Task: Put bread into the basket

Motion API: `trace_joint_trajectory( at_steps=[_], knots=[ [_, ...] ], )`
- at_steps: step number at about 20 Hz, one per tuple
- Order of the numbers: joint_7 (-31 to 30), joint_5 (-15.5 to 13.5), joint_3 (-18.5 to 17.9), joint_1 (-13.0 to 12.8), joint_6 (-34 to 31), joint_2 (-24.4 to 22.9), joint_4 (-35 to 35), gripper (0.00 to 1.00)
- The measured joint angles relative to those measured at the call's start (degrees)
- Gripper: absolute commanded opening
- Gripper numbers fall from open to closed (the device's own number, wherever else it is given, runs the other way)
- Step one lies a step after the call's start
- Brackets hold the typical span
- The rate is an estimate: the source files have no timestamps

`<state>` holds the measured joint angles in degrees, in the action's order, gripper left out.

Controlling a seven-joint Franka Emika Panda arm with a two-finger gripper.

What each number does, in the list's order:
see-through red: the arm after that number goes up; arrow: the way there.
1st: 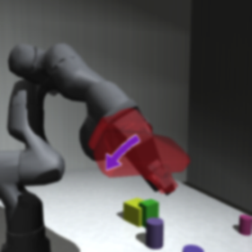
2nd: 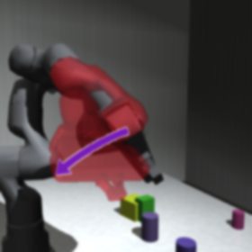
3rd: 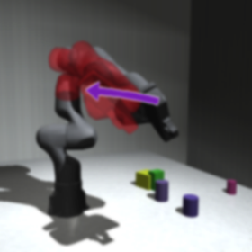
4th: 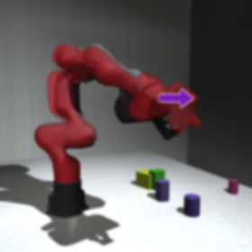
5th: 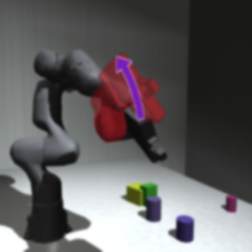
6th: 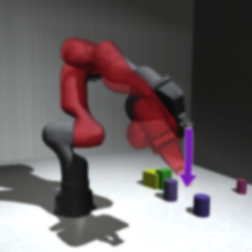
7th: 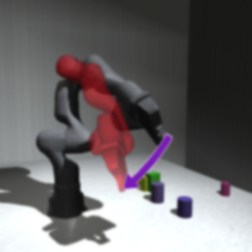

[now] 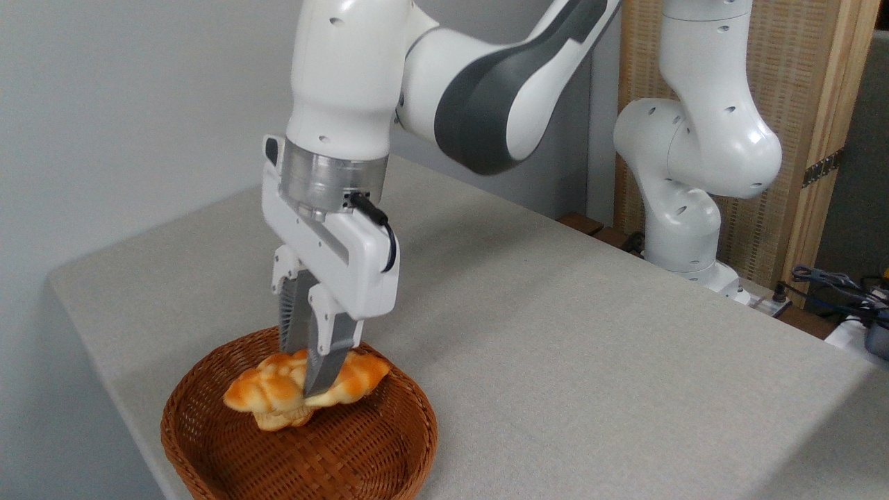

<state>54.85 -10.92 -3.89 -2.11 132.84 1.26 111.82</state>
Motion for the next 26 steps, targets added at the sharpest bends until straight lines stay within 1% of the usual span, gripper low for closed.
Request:
trace_joint_trajectory(
  at_steps=[2,7,26],
  knots=[
    [0.0,-0.3,-0.07,0.06,2.07,1.28,0.0,1.0],
    [0.0,-0.3,-0.08,0.05,3.11,3.68,-0.03,1.0],
    [-0.66,-0.34,-0.08,0.06,3.11,3.73,-1.82,1.0]
  ],
)
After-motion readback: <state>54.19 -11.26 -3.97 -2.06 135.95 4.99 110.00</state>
